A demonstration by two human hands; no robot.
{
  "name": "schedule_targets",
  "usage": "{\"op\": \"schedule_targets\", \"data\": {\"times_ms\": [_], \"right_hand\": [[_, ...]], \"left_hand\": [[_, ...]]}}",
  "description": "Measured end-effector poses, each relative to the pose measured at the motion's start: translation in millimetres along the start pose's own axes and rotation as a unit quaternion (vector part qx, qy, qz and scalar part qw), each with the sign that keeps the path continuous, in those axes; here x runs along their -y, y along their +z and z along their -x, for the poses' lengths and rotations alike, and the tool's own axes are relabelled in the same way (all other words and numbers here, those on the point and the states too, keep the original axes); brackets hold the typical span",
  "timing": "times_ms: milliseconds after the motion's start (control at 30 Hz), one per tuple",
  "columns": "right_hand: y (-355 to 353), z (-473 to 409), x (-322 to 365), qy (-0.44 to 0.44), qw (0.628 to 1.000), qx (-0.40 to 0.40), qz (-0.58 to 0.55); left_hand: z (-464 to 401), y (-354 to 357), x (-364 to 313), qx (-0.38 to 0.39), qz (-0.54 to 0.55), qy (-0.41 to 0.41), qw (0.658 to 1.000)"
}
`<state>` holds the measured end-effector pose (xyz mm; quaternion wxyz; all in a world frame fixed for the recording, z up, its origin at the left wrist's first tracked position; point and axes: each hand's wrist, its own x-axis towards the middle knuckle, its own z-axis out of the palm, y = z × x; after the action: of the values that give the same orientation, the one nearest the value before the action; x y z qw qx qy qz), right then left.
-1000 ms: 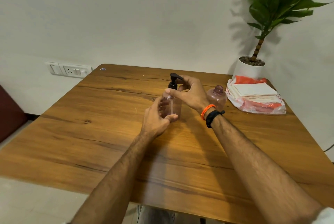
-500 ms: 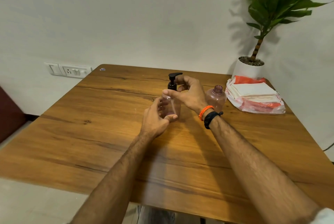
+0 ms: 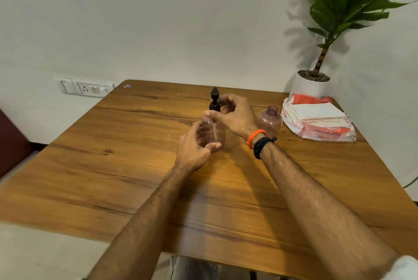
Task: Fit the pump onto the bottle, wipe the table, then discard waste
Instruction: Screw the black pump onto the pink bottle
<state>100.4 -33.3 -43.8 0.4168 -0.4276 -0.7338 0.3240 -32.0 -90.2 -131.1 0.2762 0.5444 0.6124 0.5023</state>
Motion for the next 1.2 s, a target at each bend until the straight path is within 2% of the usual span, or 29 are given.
{"op": "schedule_targets", "data": {"times_ms": [200, 367, 467, 667, 867, 1033, 1200], "right_hand": [[-4.6, 0.5, -3.6, -0.002, 0.997, 0.036, -0.069], [0.0, 0.3, 0.9, -0.004, 1.0, 0.005, 0.001], [1.1, -0.1, 1.1, -0.005, 1.0, -0.021, -0.005], [-5.3, 0.6, -1.0, -0.013, 0.998, 0.033, -0.05], [0.1, -1.7, 0.6, -0.003, 1.0, -0.009, 0.011], [-4.8, -1.7, -4.0, -0.001, 0.999, 0.028, -0.039], [-0.3, -2.1, -0.4, -0.008, 1.0, 0.011, 0.025]], "left_hand": [[-2.3, 1.4, 5.5, 0.004, 0.005, -0.002, 1.0], [-3.6, 0.7, 6.2, 0.003, -0.003, -0.002, 1.0], [-2.5, -0.1, 5.7, 0.001, -0.004, 0.001, 1.0], [-1.4, 1.3, 5.5, -0.003, 0.006, 0.007, 1.0], [-1.9, 1.3, 3.4, -0.005, -0.001, 0.004, 1.0], [-1.3, 0.9, 3.7, 0.0, 0.004, 0.004, 1.0], [-1.2, 1.8, 4.7, 0.0, 0.005, 0.002, 1.0]]}}
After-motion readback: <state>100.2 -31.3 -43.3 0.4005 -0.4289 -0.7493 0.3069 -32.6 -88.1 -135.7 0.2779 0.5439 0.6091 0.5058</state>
